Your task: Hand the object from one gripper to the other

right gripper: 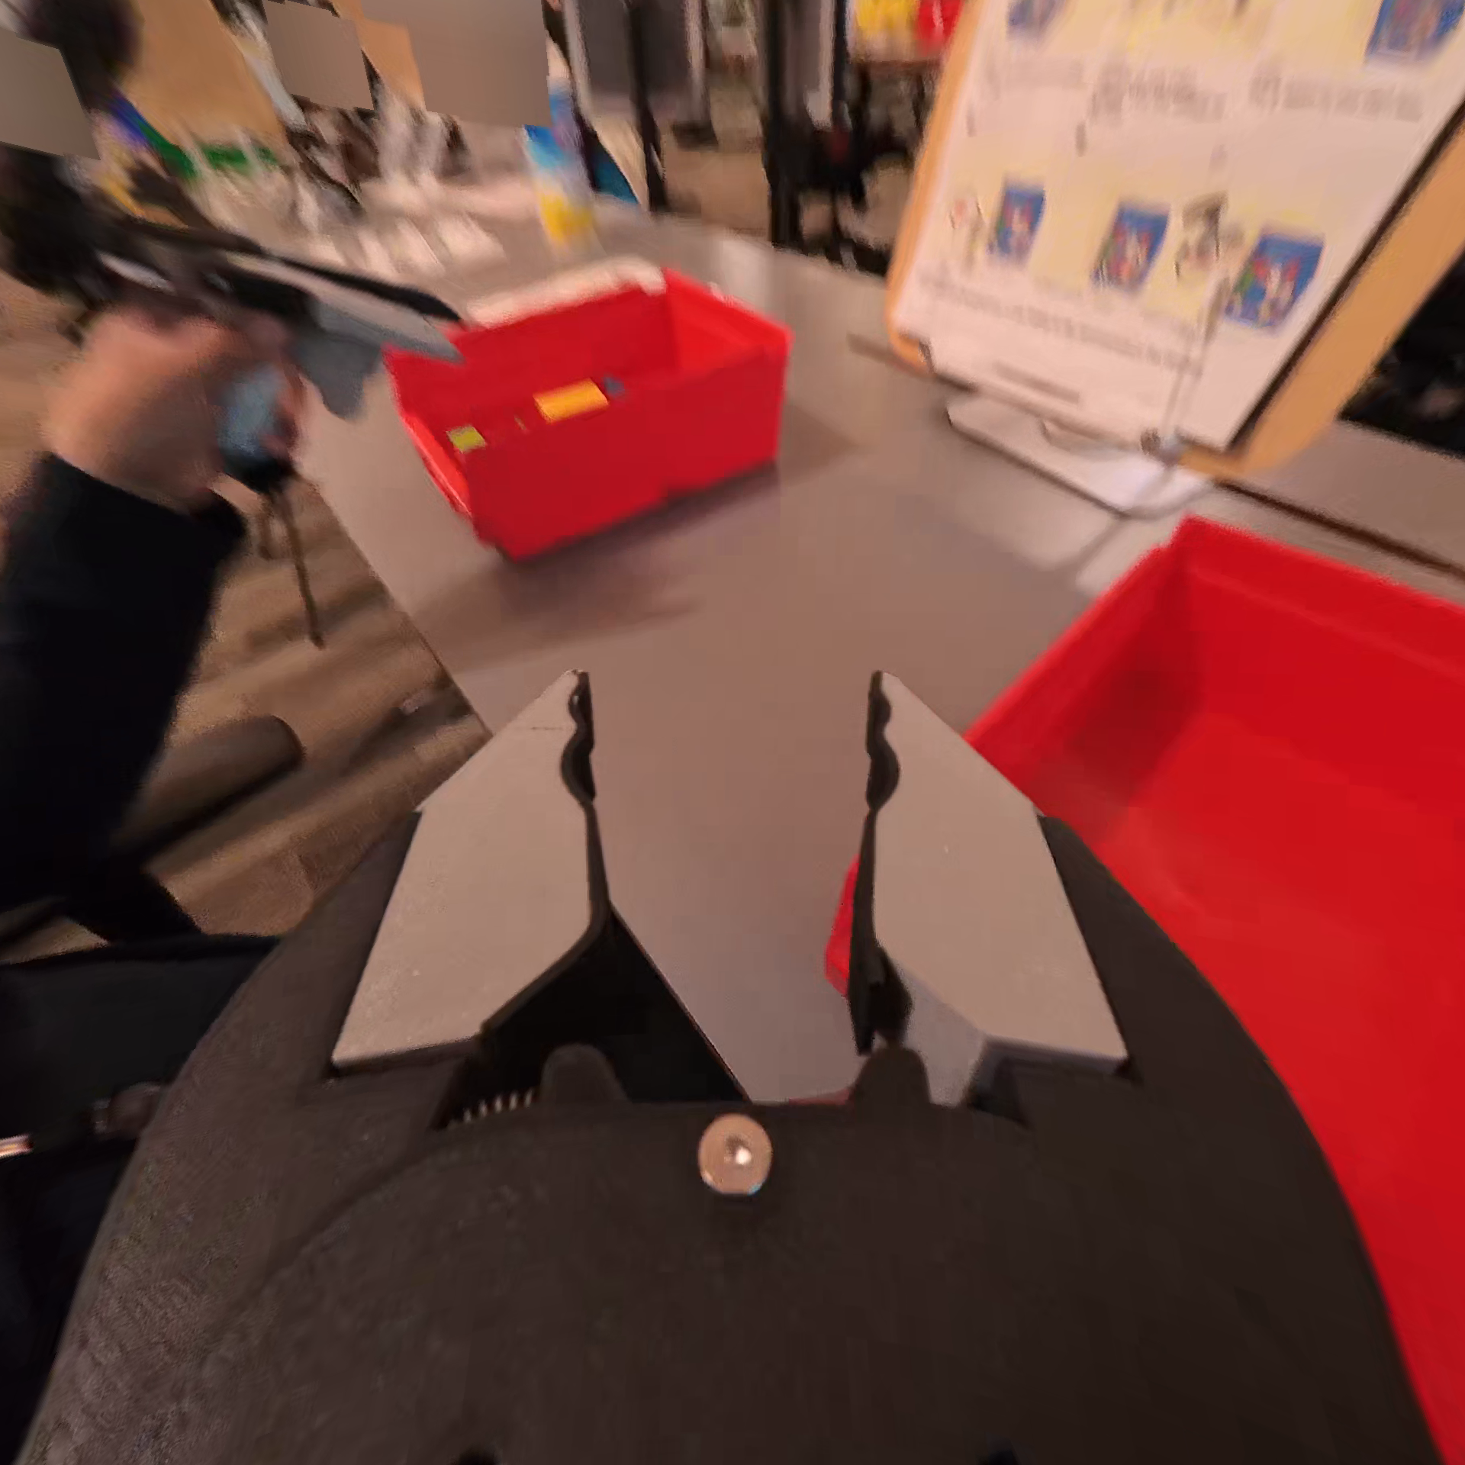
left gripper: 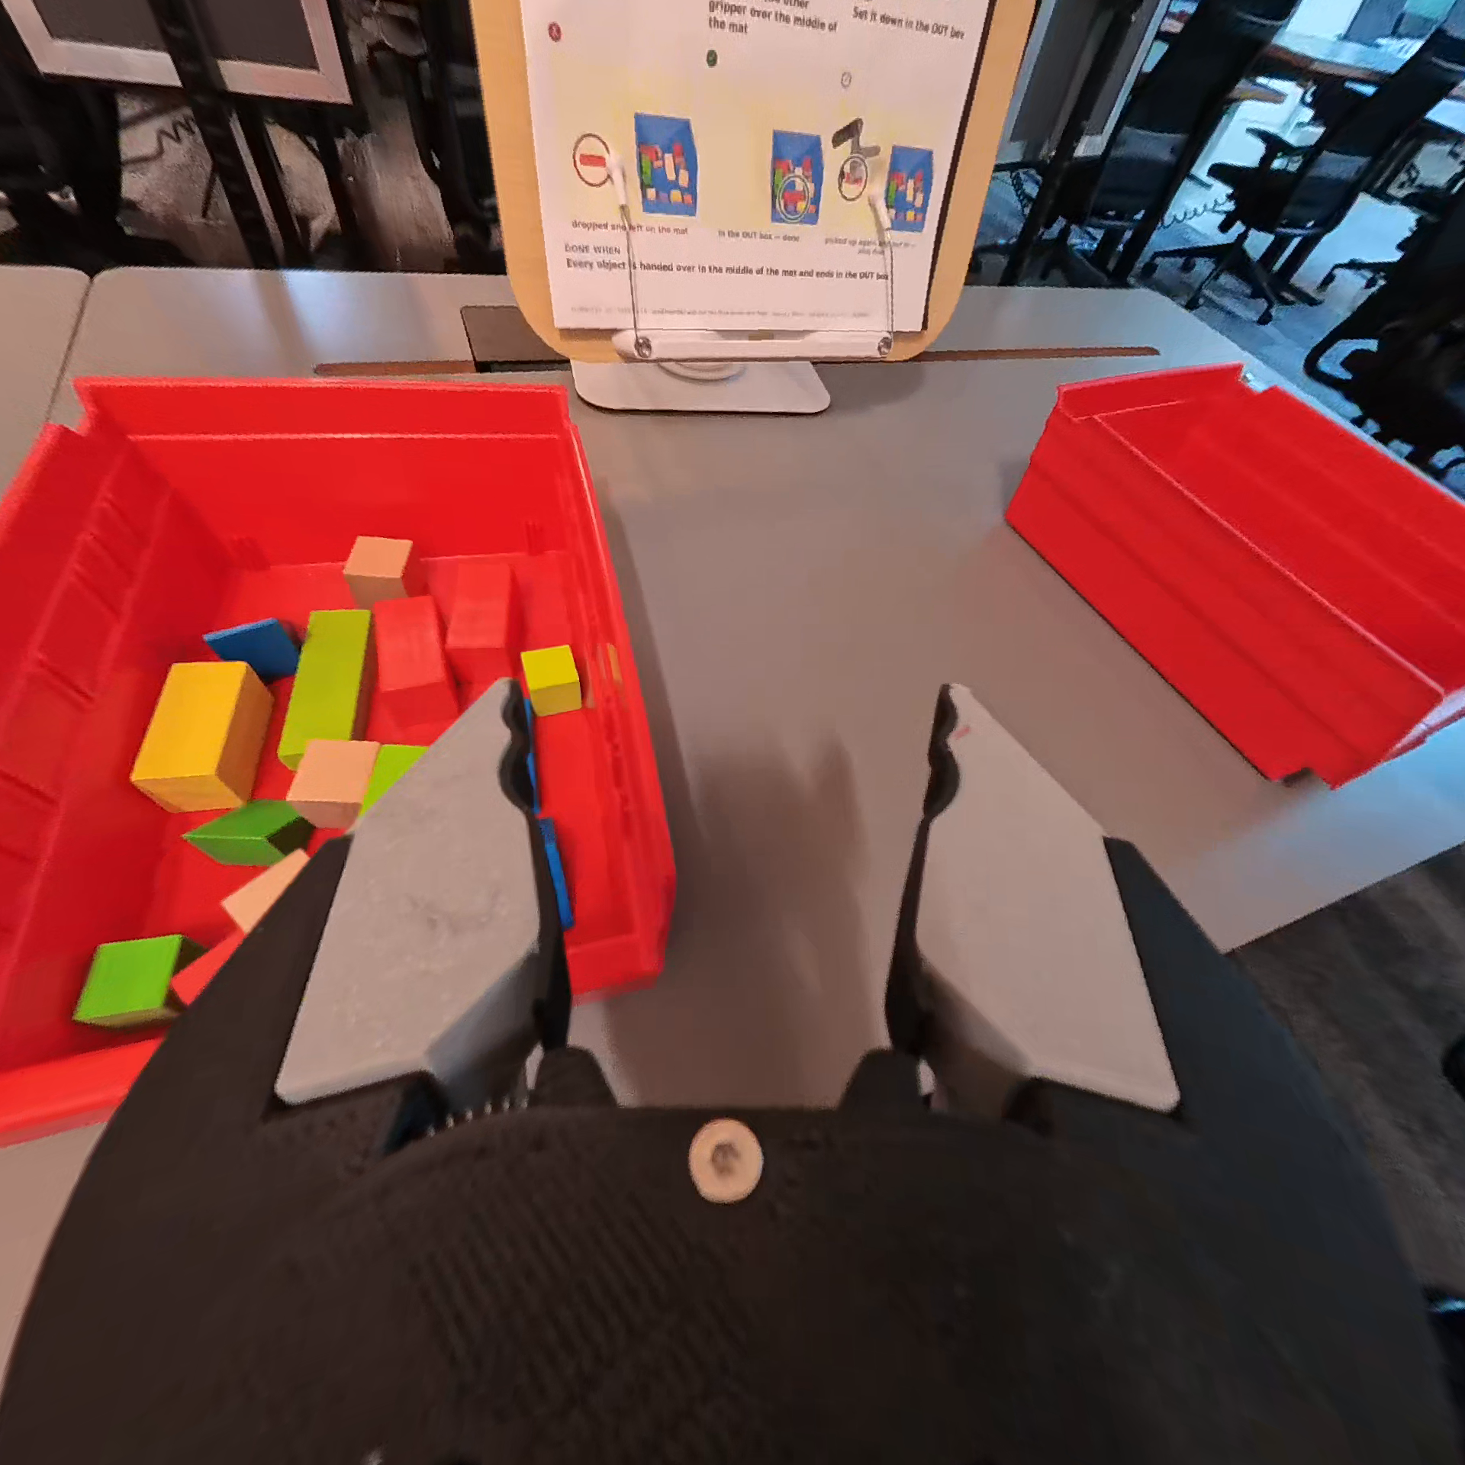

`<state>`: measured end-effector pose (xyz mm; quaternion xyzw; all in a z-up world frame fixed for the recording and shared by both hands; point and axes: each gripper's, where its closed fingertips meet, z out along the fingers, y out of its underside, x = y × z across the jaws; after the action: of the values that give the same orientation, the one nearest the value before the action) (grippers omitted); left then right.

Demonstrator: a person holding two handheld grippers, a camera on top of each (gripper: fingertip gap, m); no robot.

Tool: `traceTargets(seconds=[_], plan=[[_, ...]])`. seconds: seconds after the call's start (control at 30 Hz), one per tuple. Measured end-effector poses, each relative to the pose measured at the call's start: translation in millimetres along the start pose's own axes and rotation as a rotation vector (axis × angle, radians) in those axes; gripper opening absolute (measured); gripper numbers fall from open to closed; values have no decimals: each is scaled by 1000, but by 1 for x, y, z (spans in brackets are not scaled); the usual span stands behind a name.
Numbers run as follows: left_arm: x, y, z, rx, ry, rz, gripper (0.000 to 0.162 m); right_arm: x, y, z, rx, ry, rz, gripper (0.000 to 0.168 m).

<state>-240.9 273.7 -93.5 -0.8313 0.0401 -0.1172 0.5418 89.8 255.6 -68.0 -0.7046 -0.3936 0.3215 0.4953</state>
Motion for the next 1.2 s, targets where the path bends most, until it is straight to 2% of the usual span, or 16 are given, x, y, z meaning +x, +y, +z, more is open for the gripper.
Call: traceTargets(seconds=[0.07,0.23,0.37,0.53,0.7,0.8,0.93,0.97,1.03,1.13,1.2], plan=[[-3,-6,-5,15,-16,29,99,-10,-17,-9,96,-29,-8,69],[-18,-13,-12,118,-67,82,76,0,-28,-14,159,59,0,70],[-18,-7,-7,103,-81,103,83,1,-24,-4,143,42,27,71],[-47,0,0,88,-281,200,79,-3,-20,9,114,32,16,70],[-45,8,5,68,-173,99,79,-2,-15,16,86,48,-13,63],[-65,12,-5,61,-219,83,76,-4,-18,19,93,26,-7,63],[-87,23,-24,47,-278,46,82,-4,-25,25,112,2,-16,62],[-90,25,-29,41,-285,45,81,-5,-27,27,117,-8,-15,62],[-94,26,-41,42,-313,71,66,-7,-30,33,123,-36,-14,61],[-105,25,-58,66,-394,91,65,-11,-30,43,112,-69,-21,61],[-107,28,-62,57,-394,77,68,-12,-29,49,98,-76,-34,60]])
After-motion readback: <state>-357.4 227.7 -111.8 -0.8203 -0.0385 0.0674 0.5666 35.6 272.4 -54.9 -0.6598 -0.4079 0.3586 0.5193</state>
